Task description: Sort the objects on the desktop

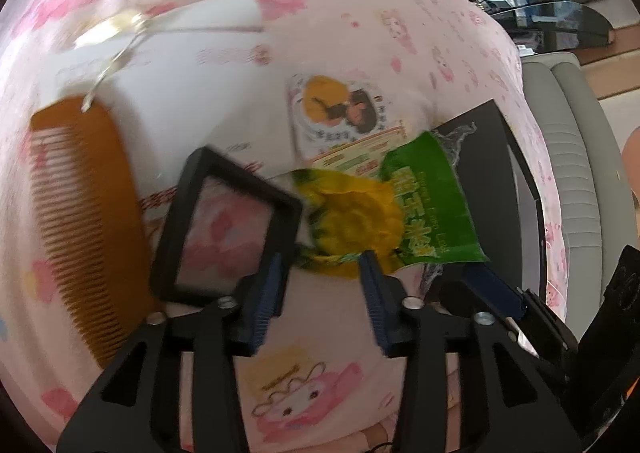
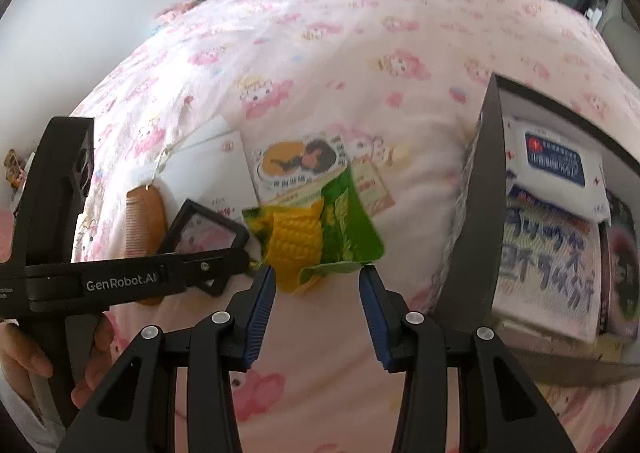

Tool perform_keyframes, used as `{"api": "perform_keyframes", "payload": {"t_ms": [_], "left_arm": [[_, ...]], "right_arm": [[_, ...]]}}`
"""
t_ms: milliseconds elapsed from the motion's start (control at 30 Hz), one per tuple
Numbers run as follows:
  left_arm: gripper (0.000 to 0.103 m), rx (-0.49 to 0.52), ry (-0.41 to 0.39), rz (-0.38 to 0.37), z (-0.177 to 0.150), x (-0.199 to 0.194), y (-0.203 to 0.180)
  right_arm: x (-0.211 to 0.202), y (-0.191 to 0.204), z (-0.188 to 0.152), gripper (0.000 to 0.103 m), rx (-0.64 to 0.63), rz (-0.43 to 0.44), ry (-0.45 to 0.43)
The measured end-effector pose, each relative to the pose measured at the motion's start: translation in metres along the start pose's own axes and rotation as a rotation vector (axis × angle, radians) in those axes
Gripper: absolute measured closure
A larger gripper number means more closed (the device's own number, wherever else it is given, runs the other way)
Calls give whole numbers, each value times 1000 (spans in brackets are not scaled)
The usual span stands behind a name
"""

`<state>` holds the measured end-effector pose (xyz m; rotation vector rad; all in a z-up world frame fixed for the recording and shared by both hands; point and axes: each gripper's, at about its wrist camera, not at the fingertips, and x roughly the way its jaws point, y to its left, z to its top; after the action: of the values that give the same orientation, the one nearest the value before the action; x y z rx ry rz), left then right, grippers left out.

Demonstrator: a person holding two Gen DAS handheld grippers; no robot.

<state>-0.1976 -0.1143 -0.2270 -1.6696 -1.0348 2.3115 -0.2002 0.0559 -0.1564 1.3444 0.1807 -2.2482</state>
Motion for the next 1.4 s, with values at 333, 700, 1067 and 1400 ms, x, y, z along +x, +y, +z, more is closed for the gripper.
{"api": "perform_keyframes", "payload": {"t_ms": [333, 700, 1067, 1400], "left_arm": [[51, 10, -111, -73, 13, -8, -8], [51, 37, 23, -62, 15, 26, -17], [83, 78, -40, -5, -5, -5, -21], [50, -6, -3, -44, 13, 33, -12]], "right_arm": [[45, -26, -5, 64, 176, 133, 71], [32, -8, -11, 71, 102, 234, 23], [20, -1, -20, 71, 68, 78, 56], [59, -28, -9, 65, 190, 157, 67]]}}
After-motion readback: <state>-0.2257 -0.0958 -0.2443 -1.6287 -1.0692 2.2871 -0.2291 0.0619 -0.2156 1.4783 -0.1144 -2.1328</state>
